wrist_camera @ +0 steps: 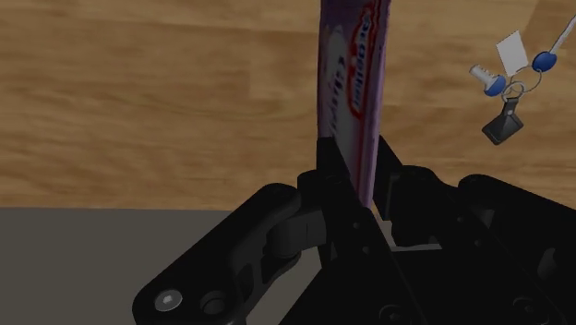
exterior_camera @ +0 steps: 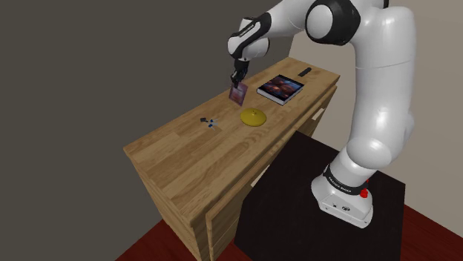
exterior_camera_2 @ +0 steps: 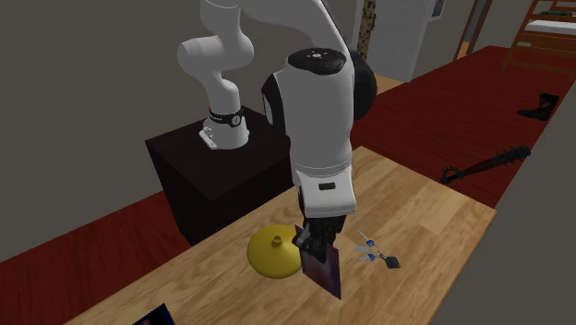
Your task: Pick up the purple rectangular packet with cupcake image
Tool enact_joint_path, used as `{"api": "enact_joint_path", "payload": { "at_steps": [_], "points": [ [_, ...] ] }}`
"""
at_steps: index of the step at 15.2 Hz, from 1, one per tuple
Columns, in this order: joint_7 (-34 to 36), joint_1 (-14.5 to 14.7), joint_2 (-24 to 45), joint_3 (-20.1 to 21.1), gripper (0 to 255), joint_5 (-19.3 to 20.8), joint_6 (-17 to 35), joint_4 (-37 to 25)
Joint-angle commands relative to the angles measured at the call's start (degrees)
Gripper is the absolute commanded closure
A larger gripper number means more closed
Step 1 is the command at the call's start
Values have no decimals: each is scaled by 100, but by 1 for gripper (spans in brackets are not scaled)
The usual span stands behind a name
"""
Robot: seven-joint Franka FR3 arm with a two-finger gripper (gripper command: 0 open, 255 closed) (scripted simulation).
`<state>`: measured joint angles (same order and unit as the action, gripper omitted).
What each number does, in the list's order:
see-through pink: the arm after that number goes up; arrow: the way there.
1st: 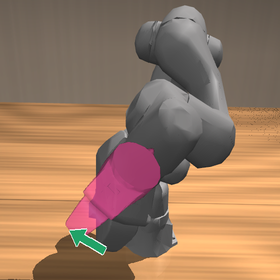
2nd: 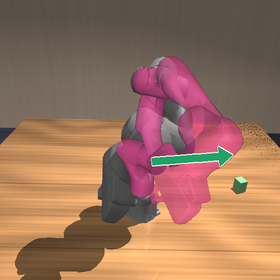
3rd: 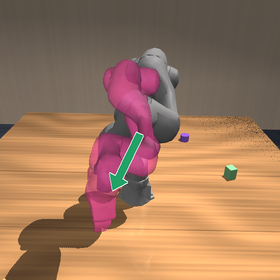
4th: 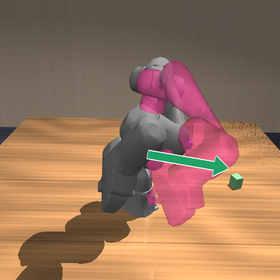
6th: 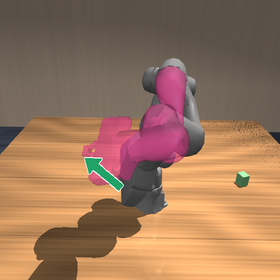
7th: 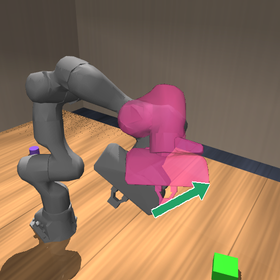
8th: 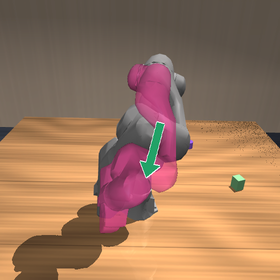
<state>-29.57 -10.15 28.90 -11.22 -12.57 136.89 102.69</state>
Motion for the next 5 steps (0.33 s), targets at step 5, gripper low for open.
{"api": "enact_joint_path", "payload": {
  "at_steps": [5],
  "points": [
    [60, 22, -164, -42, 255, 70, -278, -117]
  ]
}}
